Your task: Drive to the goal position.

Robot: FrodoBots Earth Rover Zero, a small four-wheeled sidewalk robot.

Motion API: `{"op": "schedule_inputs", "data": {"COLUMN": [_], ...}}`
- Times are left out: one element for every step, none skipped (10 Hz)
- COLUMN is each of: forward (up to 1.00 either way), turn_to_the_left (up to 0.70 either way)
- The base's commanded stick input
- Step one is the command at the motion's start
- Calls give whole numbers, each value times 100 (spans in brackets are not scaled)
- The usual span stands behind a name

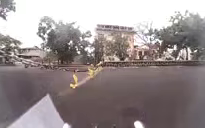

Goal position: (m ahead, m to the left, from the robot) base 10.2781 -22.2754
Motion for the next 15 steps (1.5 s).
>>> {"op": "schedule_inputs", "data": {"forward": [0,0,0,0,0,0,0,0,0,0,0,0,0,0,0], "turn_to_the_left": [-67,-67,-67,-67,-67,-67,-67,-67,-67,-67,-67,-67,-67,-66,-64]}}
